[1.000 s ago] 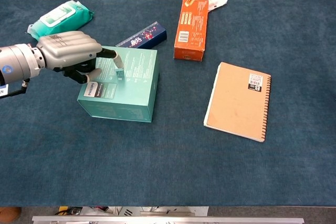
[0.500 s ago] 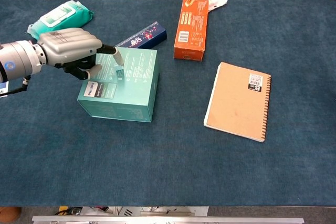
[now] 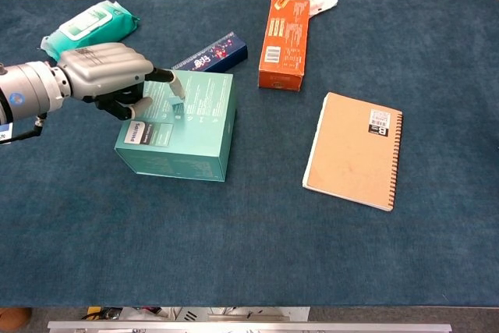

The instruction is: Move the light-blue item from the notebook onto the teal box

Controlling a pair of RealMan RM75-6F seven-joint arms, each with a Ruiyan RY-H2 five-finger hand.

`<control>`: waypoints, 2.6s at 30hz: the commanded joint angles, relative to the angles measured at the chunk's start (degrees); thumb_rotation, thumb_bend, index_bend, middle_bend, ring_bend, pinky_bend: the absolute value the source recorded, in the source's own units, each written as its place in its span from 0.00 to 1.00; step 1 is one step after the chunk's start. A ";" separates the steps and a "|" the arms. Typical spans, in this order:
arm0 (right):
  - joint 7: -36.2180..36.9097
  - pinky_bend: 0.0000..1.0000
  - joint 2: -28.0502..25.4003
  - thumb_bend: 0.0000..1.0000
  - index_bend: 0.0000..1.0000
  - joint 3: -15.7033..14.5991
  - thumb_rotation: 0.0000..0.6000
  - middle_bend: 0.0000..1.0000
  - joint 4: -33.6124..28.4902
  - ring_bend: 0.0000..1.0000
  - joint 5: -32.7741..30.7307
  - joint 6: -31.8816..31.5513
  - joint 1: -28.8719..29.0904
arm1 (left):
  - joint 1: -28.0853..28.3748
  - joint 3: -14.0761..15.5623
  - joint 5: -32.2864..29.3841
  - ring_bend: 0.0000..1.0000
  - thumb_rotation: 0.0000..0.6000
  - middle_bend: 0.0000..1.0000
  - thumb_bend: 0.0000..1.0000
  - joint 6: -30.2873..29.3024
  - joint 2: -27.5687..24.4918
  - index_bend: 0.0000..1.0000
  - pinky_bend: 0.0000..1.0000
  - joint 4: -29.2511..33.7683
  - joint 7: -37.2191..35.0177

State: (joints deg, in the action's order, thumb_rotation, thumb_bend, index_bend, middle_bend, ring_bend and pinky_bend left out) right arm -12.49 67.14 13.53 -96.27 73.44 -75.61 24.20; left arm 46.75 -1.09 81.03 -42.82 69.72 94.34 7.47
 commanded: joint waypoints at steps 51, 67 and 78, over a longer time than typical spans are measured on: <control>-0.32 1.00 0.07 0.48 0.67 0.26 1.00 0.98 -0.74 1.00 0.50 -0.56 -0.53 | -1.80 1.51 0.64 1.00 1.00 1.00 0.76 -2.09 -2.11 0.24 0.97 2.65 2.20; 0.09 1.00 -0.23 0.48 0.67 0.30 1.00 0.98 -0.67 1.00 0.55 -0.81 -0.90 | -1.64 0.91 -0.84 1.00 1.00 1.00 0.76 -1.76 -1.75 0.24 0.97 2.30 2.75; 0.56 1.00 -0.35 0.48 0.67 0.24 1.00 0.98 -0.67 1.00 0.78 -1.05 -1.21 | -1.75 0.91 -0.29 1.00 1.00 1.00 0.76 -2.24 -1.94 0.24 0.97 3.46 3.11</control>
State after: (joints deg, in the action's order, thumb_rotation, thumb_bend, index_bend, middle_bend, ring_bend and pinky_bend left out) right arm -11.94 66.79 13.77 -96.93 74.21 -76.65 23.00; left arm 44.95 -0.24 80.66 -45.14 67.71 97.75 10.47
